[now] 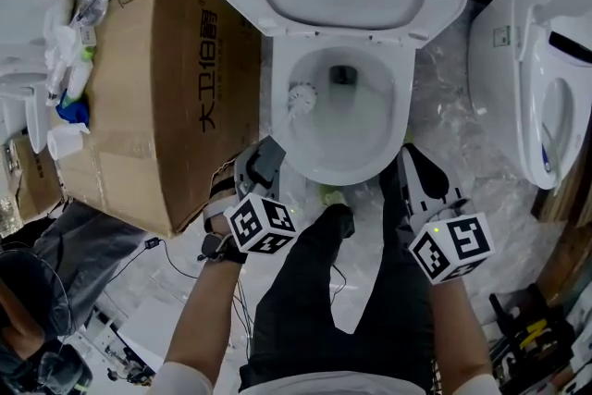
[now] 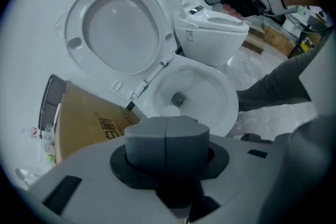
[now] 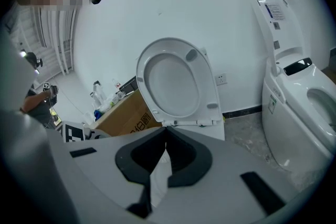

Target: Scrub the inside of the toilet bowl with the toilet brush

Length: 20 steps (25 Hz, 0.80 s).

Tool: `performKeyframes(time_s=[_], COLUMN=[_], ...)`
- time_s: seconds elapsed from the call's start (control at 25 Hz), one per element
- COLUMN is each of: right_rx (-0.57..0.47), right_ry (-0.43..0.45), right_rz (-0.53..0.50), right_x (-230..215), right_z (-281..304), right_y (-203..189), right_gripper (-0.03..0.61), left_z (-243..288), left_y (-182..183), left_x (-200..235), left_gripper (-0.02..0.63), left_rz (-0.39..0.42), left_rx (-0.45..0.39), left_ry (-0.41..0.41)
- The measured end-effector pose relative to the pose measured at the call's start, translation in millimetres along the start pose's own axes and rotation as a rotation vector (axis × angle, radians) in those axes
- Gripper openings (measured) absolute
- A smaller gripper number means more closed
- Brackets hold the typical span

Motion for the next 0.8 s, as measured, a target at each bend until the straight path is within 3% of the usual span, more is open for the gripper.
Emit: performKeyframes(time_s=[0.36, 0.8], right_rx=[0.002, 0.010], right_ry=[-0.007, -0.011], right_rz=[0.008, -0.003], right_x=[4.1, 10.2], right_z=[-1.7, 0.3], right_y=[-3.7, -4.3], right_gripper=[0.012, 0.012], left_z=[-7.4, -20.9], left_y=[-7.3, -2.0], left_x=[-38.2, -80.5], left_gripper=[0.152, 0.152], left_rz=[0.104, 0.112], left_rx=[0.058, 0.030], left_ry=[-0.129, -0.221])
Point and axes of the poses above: the fingertips, and each gripper's own axes: z forward along the fingers, x to its left, y out of its top, the point moved 8 cm from there along -z, backward along the fingers, and after that the axes turned 1 degree about -z, right-handed, at the moved point
